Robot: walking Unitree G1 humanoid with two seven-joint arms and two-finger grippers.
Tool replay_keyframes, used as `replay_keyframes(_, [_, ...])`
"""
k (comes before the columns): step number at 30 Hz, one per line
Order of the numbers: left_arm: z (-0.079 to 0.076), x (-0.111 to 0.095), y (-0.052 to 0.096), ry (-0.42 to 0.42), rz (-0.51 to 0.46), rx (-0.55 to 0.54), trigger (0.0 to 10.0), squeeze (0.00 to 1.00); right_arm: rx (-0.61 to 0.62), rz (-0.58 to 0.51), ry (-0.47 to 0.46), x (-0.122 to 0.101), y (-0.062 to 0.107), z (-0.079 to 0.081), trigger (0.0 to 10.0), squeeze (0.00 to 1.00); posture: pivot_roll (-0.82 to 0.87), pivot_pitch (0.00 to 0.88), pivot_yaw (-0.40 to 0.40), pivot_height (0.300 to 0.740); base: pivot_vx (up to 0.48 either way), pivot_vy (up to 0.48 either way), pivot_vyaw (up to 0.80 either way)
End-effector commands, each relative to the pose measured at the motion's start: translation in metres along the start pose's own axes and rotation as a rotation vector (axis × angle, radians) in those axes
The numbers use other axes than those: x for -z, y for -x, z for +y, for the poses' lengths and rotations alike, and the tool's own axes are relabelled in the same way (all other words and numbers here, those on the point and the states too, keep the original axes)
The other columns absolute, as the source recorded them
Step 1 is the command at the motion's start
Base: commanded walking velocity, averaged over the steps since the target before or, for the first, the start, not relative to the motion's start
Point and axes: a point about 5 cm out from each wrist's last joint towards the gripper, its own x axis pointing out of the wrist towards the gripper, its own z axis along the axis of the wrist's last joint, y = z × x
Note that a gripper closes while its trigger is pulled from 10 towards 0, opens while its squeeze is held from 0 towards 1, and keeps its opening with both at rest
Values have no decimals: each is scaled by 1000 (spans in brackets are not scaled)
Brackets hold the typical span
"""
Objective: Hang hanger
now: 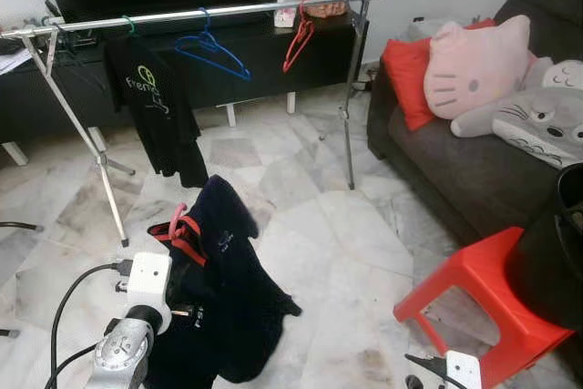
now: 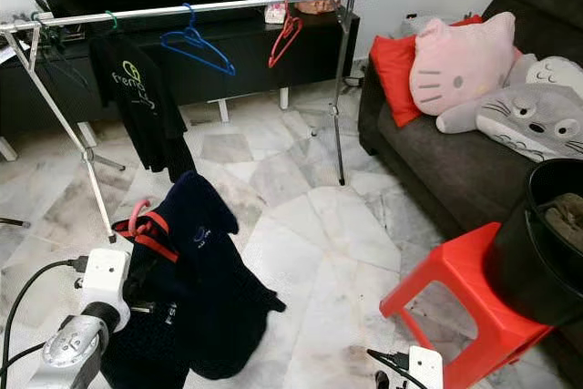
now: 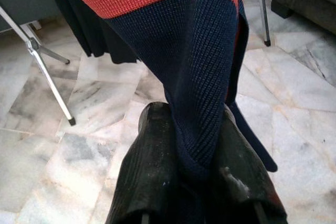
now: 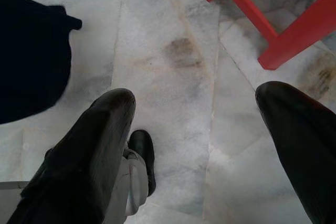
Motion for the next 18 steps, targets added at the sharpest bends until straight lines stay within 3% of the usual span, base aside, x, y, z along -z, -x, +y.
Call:
replay_keyframes(1, [7, -13, 3, -30, -71, -8, 10000, 0, 1, 5, 9, -1, 0, 0, 10000, 0, -129, 0, -20, 740, 281, 0, 0])
replay_keyframes(5, [20, -13, 9, -102, -66, -7, 10000, 0, 5, 2, 2, -1, 0, -1, 10000, 0, -117, 0, -21, 740, 292, 0, 0])
replay_keyframes(9, [27, -14, 14, -115, -65, -11, 10000, 0, -8, 12, 27, 0, 0, 1, 10000, 0, -116, 0, -22, 740, 314, 0, 0])
replay_keyframes(18, [16, -16, 10, -100, -68, 0, 10000, 0, -2, 9, 13, -1, 0, 1, 10000, 0, -118, 0, -23, 740, 354, 0, 0])
